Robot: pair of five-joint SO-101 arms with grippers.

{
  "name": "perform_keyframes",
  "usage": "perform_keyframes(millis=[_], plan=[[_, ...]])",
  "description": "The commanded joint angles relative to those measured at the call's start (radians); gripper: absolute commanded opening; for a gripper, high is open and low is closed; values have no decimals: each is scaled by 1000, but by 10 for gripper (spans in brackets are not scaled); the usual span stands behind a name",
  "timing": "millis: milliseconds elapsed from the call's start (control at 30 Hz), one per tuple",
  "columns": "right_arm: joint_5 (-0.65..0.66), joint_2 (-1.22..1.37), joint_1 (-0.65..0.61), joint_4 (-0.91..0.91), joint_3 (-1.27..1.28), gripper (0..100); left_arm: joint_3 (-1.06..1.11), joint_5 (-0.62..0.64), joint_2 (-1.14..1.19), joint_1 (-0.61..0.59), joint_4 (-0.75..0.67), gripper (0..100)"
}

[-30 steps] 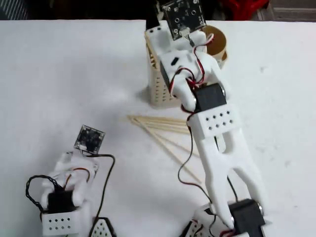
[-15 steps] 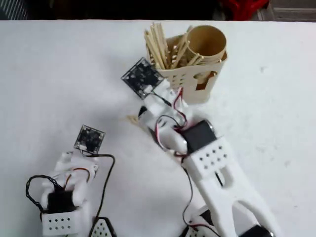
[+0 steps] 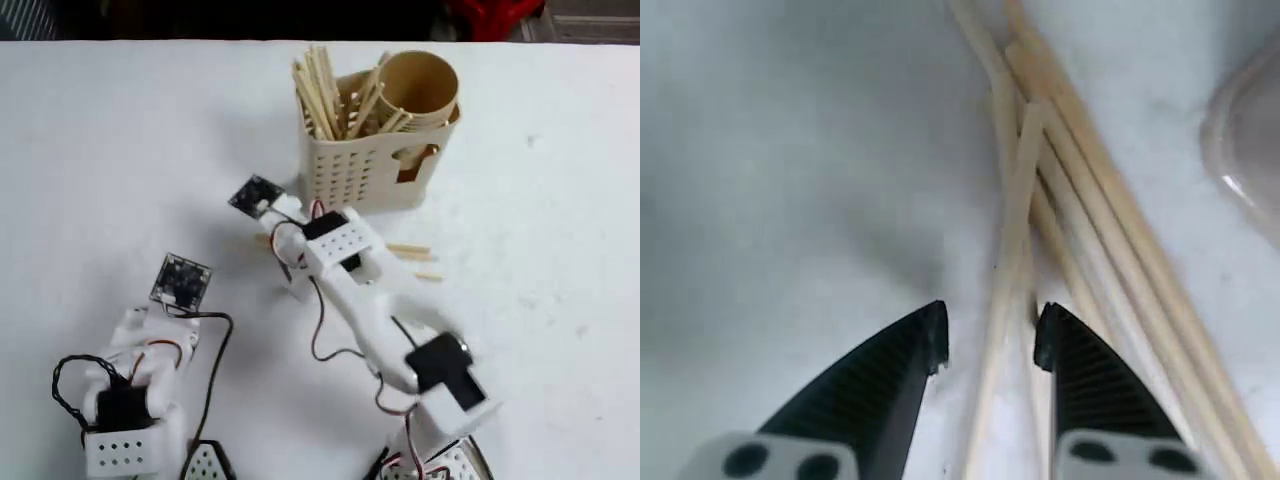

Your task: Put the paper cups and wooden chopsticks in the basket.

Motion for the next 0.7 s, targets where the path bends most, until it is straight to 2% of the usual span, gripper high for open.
perform_keyframes(millis=[0, 267, 500, 667], plan=[[14, 25, 30, -36, -12, 146, -3, 2, -8, 10, 6, 106], [6, 25, 35, -31, -28, 19, -3, 2, -8, 10, 6, 106], [3, 10, 35, 82, -138, 17, -3, 2, -8, 10, 6, 106], [3, -142, 27, 174, -236, 17, -3, 2, -8, 10, 6, 107]])
